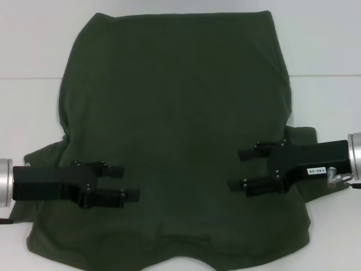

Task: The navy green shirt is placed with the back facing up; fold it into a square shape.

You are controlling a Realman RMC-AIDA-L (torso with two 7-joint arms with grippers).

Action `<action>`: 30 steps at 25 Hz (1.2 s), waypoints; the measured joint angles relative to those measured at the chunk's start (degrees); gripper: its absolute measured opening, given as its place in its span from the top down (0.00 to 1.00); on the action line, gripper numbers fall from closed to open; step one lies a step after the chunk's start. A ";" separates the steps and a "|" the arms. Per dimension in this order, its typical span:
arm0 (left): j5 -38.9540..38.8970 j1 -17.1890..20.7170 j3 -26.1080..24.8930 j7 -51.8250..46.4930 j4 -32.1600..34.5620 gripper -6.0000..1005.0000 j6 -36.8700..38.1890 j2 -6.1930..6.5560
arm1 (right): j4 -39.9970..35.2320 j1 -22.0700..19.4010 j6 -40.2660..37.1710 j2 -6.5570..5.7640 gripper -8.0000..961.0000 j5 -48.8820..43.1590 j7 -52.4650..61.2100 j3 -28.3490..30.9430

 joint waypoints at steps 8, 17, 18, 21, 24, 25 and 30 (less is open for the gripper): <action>-0.28 -0.01 0.02 0.00 0.08 0.11 0.00 0.17 | 0.07 0.14 0.17 0.00 0.05 0.03 -0.03 0.00; -0.62 0.16 -6.96 -6.18 0.08 0.11 -0.46 0.41 | 0.12 0.14 1.76 0.00 0.05 0.15 1.94 1.98; -0.64 0.21 -9.26 -8.14 0.09 0.11 -0.44 0.63 | 0.13 0.16 2.46 0.01 0.05 0.23 3.17 2.82; -0.54 0.77 -15.74 -15.76 0.08 0.11 -0.40 1.80 | 0.13 0.35 5.46 0.00 0.05 0.44 7.57 5.01; -0.23 2.52 -18.80 -25.29 -0.51 0.11 -2.36 3.36 | 0.15 0.56 8.10 -0.10 0.05 1.01 12.47 5.84; -0.20 3.14 -19.01 -27.90 -0.84 0.11 -3.32 3.82 | 0.27 0.72 9.12 -0.11 0.05 1.12 14.25 5.95; 1.06 5.84 -18.99 -35.62 -3.25 0.11 -10.17 4.90 | 0.83 1.48 11.11 -0.13 0.05 2.41 18.31 6.18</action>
